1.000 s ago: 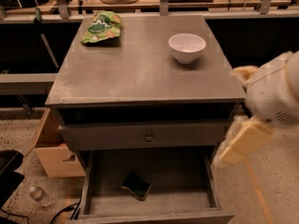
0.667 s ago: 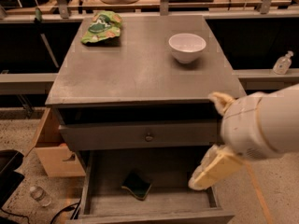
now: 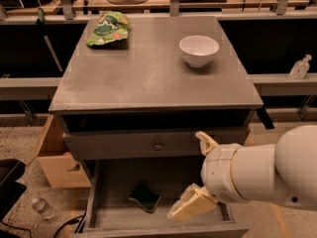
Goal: Pick sponge from middle drawer and place on counter
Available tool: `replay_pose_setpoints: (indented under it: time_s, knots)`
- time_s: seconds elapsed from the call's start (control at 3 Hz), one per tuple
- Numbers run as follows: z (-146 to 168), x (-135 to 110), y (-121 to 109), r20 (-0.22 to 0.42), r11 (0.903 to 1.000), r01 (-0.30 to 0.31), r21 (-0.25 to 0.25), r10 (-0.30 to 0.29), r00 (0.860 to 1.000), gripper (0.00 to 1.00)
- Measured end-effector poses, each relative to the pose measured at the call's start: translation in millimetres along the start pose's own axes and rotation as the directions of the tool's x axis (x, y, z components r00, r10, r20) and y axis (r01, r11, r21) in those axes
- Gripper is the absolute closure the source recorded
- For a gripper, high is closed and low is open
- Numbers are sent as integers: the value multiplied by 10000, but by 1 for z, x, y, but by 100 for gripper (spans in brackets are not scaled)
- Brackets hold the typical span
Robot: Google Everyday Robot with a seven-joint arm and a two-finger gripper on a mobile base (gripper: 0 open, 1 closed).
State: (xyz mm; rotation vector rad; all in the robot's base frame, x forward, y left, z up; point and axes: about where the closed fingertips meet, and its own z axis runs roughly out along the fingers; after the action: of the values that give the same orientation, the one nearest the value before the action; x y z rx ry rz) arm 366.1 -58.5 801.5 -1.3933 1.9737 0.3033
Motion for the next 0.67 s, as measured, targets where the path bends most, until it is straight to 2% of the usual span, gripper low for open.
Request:
replay_pose_setpoints:
  time_s: [0.33, 0.67]
  knots:
    - [8, 1, 4, -97, 10000, -26, -91, 25, 9999, 0]
    - [51, 26, 14, -58, 9979, -483, -423, 481, 9988, 0]
